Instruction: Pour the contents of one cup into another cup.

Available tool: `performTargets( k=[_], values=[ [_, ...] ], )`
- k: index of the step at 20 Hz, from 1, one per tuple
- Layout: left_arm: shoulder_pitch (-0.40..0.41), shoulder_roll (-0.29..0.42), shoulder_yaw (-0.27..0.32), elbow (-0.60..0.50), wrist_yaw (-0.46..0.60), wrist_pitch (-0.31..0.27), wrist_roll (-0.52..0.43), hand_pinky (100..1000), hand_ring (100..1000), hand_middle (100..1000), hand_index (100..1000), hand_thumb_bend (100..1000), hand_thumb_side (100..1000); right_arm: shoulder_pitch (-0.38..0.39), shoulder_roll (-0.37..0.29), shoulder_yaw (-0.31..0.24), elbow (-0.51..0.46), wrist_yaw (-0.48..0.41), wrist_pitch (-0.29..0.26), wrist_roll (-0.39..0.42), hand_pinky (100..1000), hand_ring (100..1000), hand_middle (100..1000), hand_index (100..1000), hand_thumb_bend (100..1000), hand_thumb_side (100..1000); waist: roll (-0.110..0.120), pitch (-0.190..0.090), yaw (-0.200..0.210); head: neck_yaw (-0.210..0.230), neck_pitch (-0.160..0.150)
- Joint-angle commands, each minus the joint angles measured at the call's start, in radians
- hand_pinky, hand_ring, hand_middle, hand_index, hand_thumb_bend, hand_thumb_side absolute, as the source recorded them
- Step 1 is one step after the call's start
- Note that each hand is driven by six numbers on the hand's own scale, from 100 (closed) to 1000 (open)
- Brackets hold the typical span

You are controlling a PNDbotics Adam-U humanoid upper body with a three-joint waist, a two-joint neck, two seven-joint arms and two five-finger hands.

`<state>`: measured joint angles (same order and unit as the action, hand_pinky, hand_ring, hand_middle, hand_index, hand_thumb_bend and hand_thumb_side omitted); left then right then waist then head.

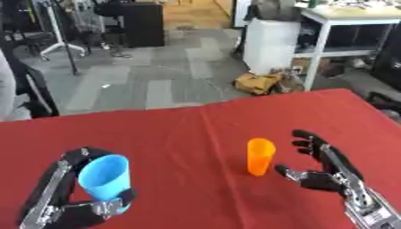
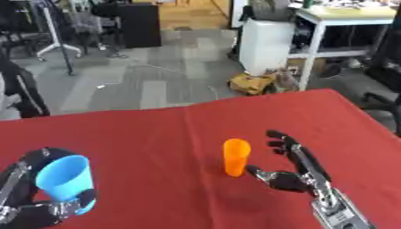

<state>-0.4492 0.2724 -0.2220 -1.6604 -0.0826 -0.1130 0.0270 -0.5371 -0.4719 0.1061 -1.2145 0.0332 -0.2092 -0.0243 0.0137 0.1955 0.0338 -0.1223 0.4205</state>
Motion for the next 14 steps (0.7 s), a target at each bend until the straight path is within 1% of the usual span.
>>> performTargets(
  k=[1, 14],
  values=[
    [-0.009, 0.000, 0.012, -0.022, 0.006, 0.003, -0.003, 475, 343, 389, 647, 600, 100, -0.035, -0.032, -0.002, 0.029, 0.005, -0.007, 0.008, 858, 857, 870, 918, 547, 175, 0.001, -0.015, 0.005, -0.010, -0.014],
    [-0.004, -0.014, 0.015, -0.033, 0.010, 0.005, -0.012, 477, 345, 391, 650, 598, 100, -0.097, -0.027, 0.001, 0.171, -0.024, -0.015, 0.034, 851, 833, 850, 914, 542, 175, 0.009, -0.013, 0.030, -0.032, -0.015]
  ],
)
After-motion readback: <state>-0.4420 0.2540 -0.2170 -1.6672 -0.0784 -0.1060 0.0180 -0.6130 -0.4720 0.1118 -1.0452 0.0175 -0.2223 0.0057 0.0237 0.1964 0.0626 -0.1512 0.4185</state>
